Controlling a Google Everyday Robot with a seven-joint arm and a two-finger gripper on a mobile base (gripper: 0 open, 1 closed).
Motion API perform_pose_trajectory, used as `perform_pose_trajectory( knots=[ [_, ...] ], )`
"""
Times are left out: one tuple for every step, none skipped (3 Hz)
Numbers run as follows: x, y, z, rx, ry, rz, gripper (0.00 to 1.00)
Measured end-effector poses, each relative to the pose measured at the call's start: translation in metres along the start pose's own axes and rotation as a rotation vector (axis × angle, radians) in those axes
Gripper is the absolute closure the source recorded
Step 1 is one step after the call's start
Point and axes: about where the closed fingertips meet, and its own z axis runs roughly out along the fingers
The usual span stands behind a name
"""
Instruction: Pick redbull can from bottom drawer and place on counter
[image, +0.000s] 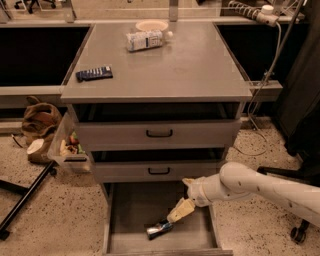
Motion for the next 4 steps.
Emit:
perform_pose_trajectory(
  knots=[
    [0.048, -0.017, 0.06, -0.034, 0.016, 0.078, 0.0],
    [0.074, -0.022, 0.088, 0.01, 0.005, 0.069, 0.0],
    [0.085, -0.027, 0.106, 0.114, -0.007, 0.011, 0.0],
    [0.085, -0.027, 0.106, 0.114, -0.007, 0.011, 0.0]
  ],
)
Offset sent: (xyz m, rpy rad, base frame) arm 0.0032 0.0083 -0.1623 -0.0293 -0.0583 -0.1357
